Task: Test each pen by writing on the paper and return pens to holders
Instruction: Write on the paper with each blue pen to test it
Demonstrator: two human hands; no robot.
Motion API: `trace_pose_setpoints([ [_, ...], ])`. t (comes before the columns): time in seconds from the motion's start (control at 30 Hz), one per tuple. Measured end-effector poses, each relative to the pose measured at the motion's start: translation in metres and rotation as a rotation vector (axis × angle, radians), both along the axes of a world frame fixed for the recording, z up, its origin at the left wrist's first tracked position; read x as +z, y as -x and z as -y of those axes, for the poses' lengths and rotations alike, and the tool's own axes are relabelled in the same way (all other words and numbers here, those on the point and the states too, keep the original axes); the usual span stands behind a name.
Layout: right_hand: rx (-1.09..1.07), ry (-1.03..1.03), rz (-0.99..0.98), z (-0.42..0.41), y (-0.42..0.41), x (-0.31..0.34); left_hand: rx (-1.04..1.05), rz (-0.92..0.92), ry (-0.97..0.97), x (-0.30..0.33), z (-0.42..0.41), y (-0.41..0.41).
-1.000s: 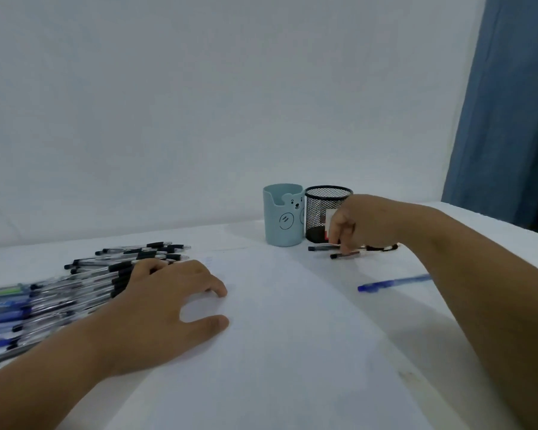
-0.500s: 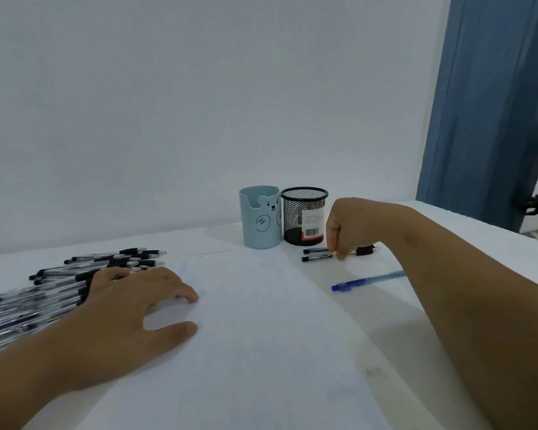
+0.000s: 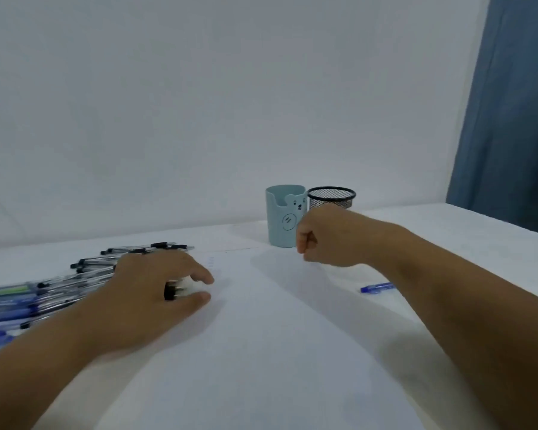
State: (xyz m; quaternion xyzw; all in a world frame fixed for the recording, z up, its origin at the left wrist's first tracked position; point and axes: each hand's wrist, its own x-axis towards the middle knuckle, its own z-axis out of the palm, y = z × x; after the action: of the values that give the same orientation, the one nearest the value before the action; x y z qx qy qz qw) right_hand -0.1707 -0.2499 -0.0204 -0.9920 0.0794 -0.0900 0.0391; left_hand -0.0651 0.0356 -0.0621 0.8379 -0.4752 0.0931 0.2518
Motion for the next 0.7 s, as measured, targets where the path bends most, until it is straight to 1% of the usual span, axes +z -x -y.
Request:
trace_pose_setpoints([
  [0.13, 0.244, -0.08, 0.081, -0.061, -0.014, -0.013, 0.149, -0.073, 0.112, 0.023, -0.027, -0.018],
  [0.23, 0.381, -0.089, 0.085, -0.096, -0.031, -0.022, 0.312, -0.076, 0.124, 0.034, -0.057, -0.037],
  [0.37, 0.546, -0.051, 0.081, -0.135, -0.048, -0.035, 0.542, -0.149, -0.019, 0.041, -0.1, -0.065],
  [0.53, 0.603, -0.095, 0.192, -0.15, -0.058, -0.054, 0.727, -0.274, -0.159, 0.041, -0.148, -0.084],
  [0.6, 0.615, -0.109, 0.217, -0.147, -0.06, -0.059, 0.766, -0.312, -0.199, 0.04, -0.156, -0.085],
  [0.7, 0.614, -0.143, 0.23, -0.144, -0.06, -0.064, 0.76, -0.345, -0.248, 0.04, -0.161, -0.084],
])
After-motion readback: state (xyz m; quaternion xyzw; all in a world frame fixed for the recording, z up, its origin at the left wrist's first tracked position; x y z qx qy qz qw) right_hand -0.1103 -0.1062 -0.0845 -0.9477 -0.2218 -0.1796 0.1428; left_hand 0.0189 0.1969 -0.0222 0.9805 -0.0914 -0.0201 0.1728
